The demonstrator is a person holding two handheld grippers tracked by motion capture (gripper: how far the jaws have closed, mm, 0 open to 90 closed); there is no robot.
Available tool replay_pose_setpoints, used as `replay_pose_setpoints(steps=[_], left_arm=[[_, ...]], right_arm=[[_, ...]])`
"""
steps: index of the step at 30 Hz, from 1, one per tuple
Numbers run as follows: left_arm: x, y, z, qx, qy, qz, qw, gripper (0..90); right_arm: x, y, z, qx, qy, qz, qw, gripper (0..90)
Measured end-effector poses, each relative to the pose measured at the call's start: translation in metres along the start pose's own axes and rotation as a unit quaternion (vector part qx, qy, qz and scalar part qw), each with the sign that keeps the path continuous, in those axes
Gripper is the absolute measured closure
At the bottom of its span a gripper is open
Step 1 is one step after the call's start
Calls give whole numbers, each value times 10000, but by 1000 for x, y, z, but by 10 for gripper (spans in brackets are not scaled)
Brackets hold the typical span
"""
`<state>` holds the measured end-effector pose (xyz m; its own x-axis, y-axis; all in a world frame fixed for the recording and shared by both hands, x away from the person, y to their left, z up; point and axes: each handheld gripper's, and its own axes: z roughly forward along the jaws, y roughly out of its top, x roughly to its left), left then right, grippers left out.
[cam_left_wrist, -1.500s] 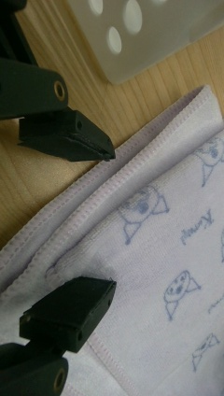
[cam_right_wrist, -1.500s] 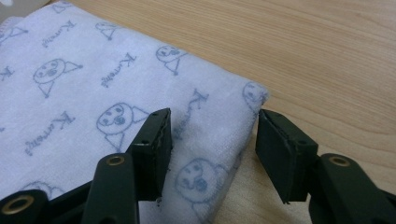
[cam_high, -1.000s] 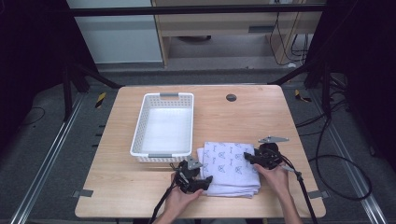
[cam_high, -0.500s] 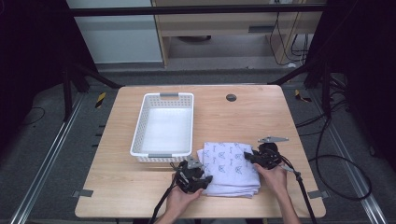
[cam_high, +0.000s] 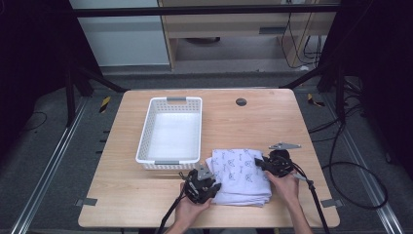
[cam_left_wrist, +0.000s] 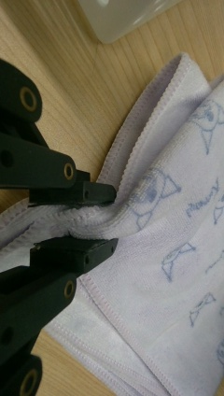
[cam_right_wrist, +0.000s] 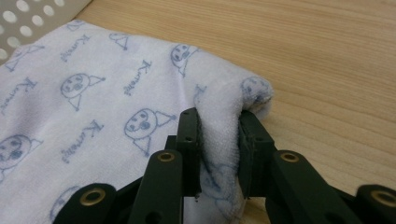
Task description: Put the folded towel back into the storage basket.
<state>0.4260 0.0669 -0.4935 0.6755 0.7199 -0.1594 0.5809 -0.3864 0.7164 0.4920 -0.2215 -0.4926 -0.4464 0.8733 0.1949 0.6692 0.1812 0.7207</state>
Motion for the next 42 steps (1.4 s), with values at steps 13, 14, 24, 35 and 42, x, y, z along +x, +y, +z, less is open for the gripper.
replay_pose_setpoints(steps=[13,14,24,35,42], left_arm=[[0,4,-14,-100,-126,66,9998,755],[-1,3,-16,-113,-128,85,9998,755],[-5,5,-29,-195,-115,231,9995,755],[-9,12,-40,-350,-143,277,9989,755],[-9,17,-48,-463,-179,269,9984,755]], right_arm=[[9,3,-21,-290,96,-172,9994,739],[12,4,-25,-342,128,-229,9991,739],[25,7,-39,-549,127,-430,9975,739],[28,10,-53,-744,144,-458,9961,739],[30,13,-61,-872,179,-428,9951,740]])
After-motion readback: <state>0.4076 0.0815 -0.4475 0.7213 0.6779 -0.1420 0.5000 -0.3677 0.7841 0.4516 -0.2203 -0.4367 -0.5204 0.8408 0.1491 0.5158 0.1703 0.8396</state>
